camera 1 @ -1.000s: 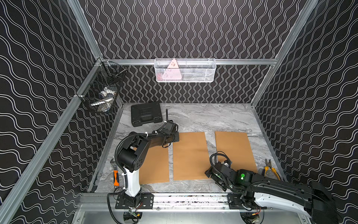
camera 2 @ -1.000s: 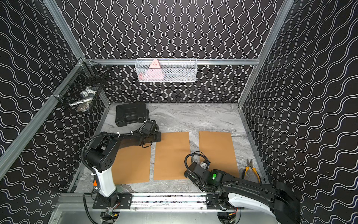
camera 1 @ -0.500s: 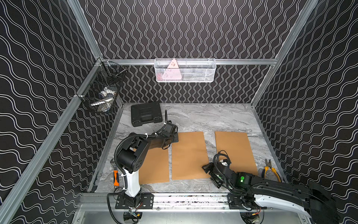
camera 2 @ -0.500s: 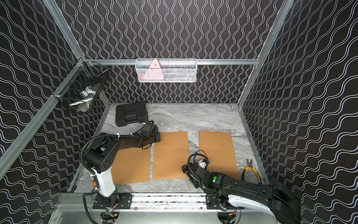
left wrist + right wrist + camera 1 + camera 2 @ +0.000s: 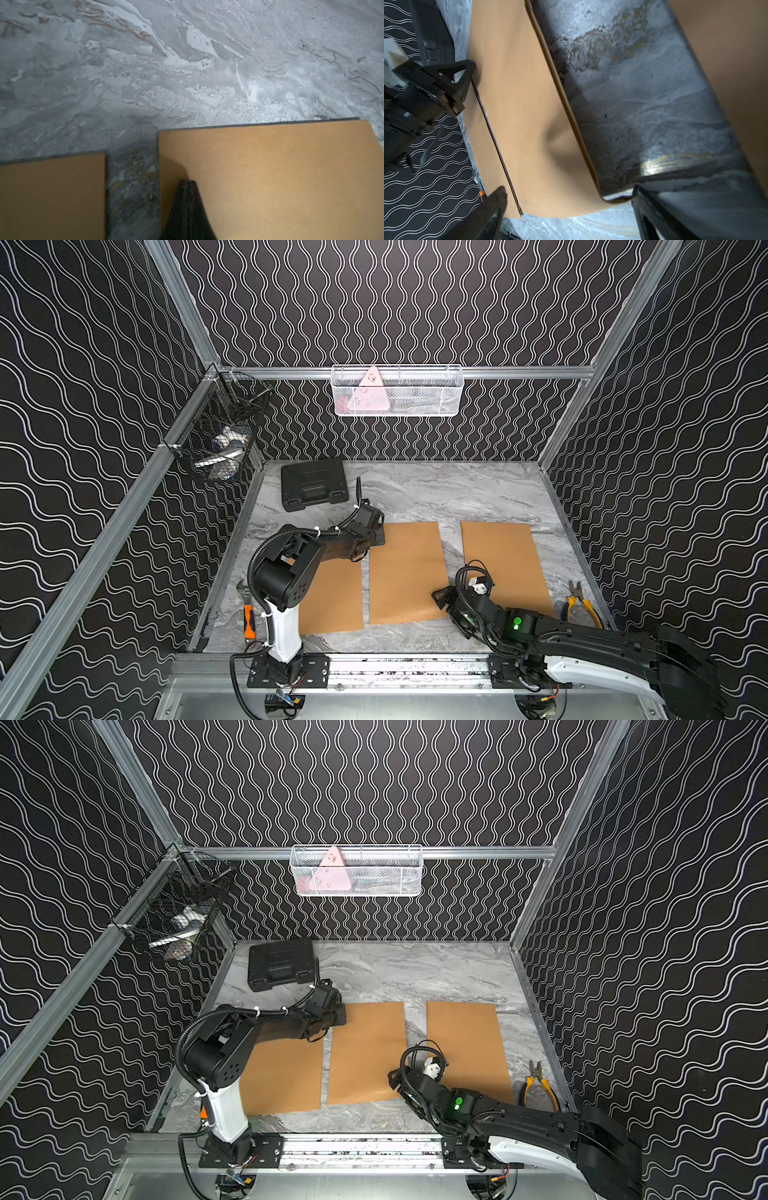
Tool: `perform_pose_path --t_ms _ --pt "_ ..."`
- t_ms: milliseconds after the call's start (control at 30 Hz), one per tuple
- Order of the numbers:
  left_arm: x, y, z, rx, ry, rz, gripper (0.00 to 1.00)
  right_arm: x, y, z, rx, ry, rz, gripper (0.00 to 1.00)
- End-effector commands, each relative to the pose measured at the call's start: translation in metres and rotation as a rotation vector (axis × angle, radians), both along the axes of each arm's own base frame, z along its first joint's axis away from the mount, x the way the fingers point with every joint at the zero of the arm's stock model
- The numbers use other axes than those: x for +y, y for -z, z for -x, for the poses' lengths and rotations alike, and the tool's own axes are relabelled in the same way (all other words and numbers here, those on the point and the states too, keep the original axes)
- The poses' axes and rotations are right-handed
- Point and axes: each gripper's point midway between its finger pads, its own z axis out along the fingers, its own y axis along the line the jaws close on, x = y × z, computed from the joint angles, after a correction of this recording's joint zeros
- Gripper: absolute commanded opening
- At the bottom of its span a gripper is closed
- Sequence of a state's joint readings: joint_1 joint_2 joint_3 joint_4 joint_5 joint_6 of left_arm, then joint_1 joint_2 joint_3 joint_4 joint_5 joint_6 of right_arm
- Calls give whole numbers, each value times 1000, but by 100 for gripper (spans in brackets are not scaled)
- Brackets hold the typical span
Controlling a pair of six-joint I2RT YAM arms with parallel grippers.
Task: Open the file bag
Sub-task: Pick up the file bag from the center of the board.
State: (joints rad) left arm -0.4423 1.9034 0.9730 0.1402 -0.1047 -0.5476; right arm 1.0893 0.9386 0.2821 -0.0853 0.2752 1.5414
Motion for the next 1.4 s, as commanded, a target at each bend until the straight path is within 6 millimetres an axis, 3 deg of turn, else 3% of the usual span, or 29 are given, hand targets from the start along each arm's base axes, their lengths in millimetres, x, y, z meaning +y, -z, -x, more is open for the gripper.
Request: perform_pose_path --t_ms 0,233,533,733,800,1000,1100,1367 --pt "11 44 51 247 14 -53 0 9 -14 -10 -79 -32 -8 94" --pt "10 47 52 252 10 -50 0 26 -27 -13 -130 -101 -36 94" --pt "9 54 53 268 0 -40 0 33 -47 -15 -169 -154 -5 94" --pt "8 54 52 269 -7 -28 0 32 -46 -13 -155 -164 19 91" --pt "6 53 52 266 -7 -21 0 30 -43 -13 -147 -162 27 85" --pt "2 48 49 256 -12 10 0 22 -39 -12 -136 -139 54 47" --pt "0 46 47 254 -12 20 0 19 -41 -13 -143 -137 70 33" --pt "-10 34 38 229 -6 67 8 16 -44 -11 -149 -193 159 9"
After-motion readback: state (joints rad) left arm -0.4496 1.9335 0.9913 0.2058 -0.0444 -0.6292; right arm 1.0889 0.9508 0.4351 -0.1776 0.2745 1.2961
